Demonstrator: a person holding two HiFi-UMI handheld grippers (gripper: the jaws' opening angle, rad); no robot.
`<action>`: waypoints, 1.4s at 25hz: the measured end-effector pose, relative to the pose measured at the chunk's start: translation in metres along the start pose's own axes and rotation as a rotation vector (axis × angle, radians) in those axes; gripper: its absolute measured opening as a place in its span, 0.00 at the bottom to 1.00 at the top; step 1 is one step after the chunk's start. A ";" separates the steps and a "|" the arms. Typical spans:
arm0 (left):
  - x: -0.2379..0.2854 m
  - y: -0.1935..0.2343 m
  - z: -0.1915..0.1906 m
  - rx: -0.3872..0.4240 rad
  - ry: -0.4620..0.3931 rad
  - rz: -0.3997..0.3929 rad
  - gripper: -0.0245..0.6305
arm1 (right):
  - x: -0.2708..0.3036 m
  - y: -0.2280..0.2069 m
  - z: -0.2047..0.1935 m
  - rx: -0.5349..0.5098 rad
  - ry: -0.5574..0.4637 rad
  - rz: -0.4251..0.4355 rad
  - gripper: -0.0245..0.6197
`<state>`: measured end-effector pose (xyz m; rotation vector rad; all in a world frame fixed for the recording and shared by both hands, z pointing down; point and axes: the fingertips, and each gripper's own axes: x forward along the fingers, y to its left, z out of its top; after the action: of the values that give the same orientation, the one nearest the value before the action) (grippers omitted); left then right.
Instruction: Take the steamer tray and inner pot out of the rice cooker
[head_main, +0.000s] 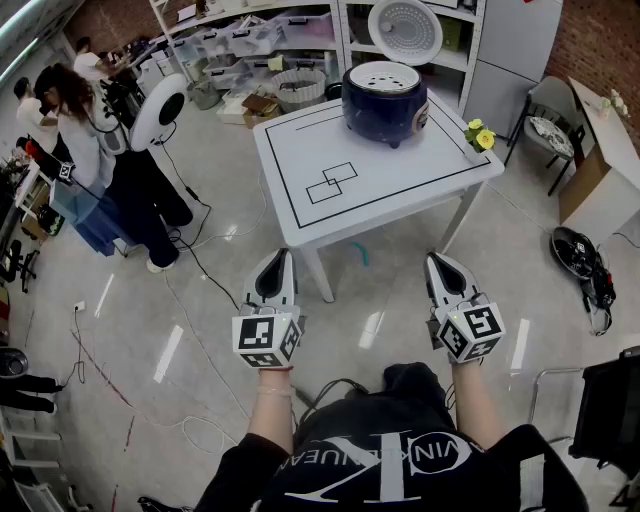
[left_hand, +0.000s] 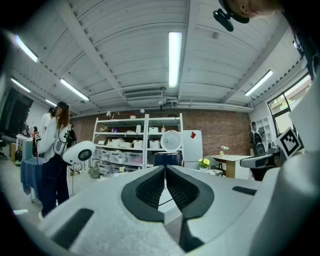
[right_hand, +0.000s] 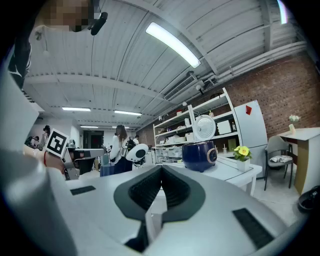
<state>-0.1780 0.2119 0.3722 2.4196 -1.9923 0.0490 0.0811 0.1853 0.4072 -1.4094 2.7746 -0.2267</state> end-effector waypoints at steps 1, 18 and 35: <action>-0.001 0.000 0.001 -0.001 -0.001 0.000 0.07 | 0.000 0.002 0.000 -0.004 0.001 0.003 0.04; -0.024 0.003 -0.005 -0.054 -0.006 -0.011 0.08 | -0.019 0.011 -0.005 -0.015 0.011 -0.039 0.04; 0.026 0.026 -0.018 -0.132 0.011 -0.036 0.30 | 0.002 -0.032 -0.008 0.046 -0.003 -0.128 0.28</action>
<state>-0.1986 0.1823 0.3903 2.3677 -1.8820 -0.0674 0.1051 0.1661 0.4195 -1.5762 2.6607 -0.2882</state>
